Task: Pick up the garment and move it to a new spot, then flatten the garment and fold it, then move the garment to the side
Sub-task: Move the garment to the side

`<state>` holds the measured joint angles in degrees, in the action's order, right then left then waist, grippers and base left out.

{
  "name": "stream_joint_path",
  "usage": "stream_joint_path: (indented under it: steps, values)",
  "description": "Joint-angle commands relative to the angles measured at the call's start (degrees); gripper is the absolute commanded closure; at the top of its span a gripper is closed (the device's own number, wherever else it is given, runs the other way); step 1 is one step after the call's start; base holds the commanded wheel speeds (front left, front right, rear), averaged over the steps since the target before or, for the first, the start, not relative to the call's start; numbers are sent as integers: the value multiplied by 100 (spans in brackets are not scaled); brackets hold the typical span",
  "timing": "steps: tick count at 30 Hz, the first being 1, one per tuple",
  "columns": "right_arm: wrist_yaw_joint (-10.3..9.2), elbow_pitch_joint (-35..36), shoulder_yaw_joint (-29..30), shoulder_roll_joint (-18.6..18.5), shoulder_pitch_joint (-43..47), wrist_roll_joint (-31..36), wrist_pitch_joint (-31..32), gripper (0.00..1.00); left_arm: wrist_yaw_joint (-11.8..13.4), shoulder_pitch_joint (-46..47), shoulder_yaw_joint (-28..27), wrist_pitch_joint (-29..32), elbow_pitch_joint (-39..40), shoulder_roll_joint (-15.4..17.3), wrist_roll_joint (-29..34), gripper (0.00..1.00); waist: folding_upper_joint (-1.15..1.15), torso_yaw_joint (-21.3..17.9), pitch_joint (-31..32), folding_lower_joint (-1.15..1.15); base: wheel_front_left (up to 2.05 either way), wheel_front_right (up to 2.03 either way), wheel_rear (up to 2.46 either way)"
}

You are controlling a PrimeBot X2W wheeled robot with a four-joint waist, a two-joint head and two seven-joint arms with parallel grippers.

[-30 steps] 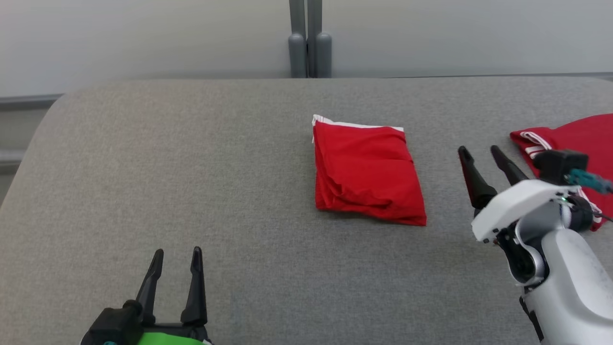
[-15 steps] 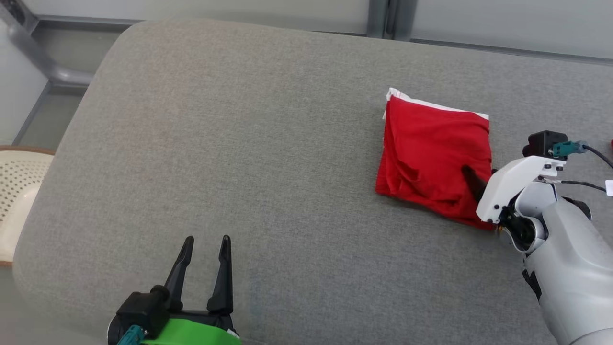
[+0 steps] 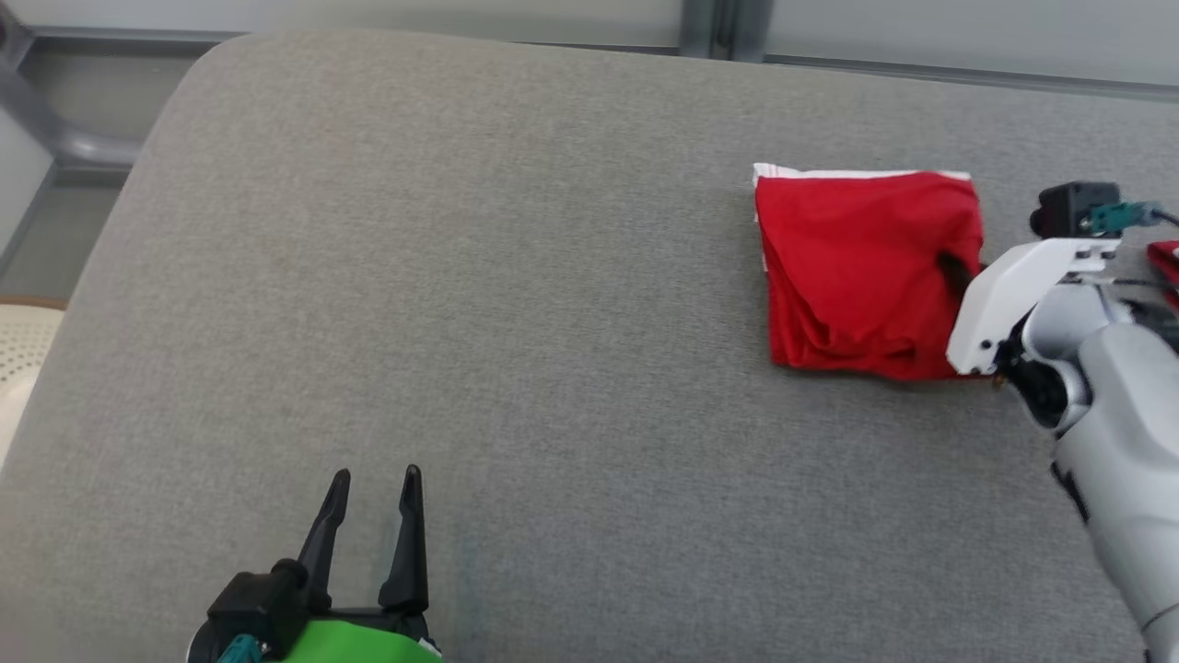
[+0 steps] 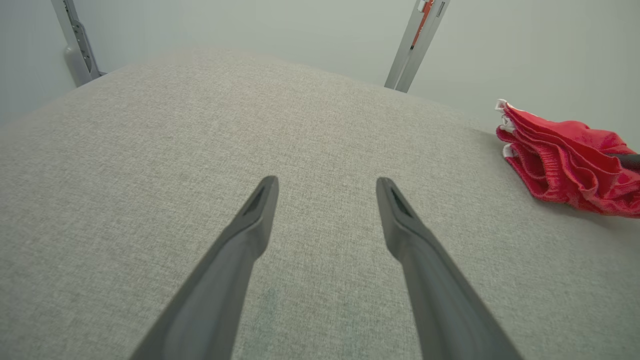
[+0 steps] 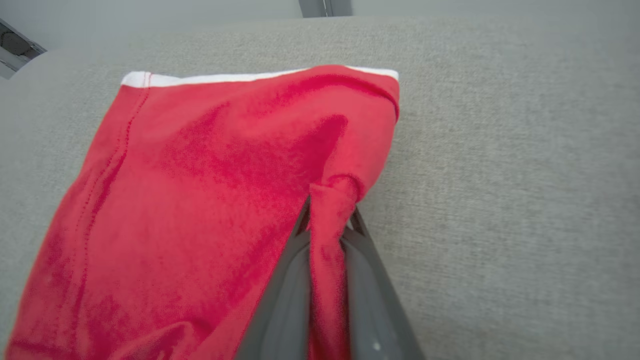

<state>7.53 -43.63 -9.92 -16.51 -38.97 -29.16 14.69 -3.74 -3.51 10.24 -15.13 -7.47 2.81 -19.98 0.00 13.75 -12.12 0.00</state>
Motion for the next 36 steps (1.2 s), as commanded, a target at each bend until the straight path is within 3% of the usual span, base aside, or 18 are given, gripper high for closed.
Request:
stream_joint_path:
  steps: [1,7,12,16,26,27,28,33,36]
  values:
    - [-9,289,-151,-253,-108,-25,169,100,-8,-21,-79,1,14,20,107,0,0,-638,167,0,0,0,0]
    - [-9,1516,-476,-1410,-322,-191,1345,100,-124,292,-126,2,-8,19,182,0,0,-1024,-224,0,0,0,0]
    - [-8,1932,-108,-2016,-471,-307,2324,100,-228,518,-191,1,-172,22,403,0,0,-1082,-530,0,0,0,0]
    - [-8,1914,158,-2256,-477,-39,2764,100,-246,613,-386,2,-341,21,460,0,0,-1034,-708,0,0,0,0]
    - [-9,1389,726,-2364,-678,1156,2513,100,-324,708,-554,2,-499,21,579,0,0,-933,-913,0,0,0,0]
    - [-10,1330,856,-2379,-726,1340,2323,75,-325,701,-564,2,-492,21,583,0,0,-934,-910,0,0,0,0]
    - [-10,1264,911,-2353,-709,1617,2123,1,-320,687,-576,2,-485,22,584,0,0,-945,-893,0,0,0,0]
    - [-11,1034,1051,-2109,-475,2422,1489,0,-328,562,-637,2,-436,21,552,0,0,-1033,-674,0,0,0,0]
    - [-10,1190,1124,-1899,-312,2736,800,0,-332,485,-704,2,-294,21,477,0,0,-1113,-425,0,0,0,0]
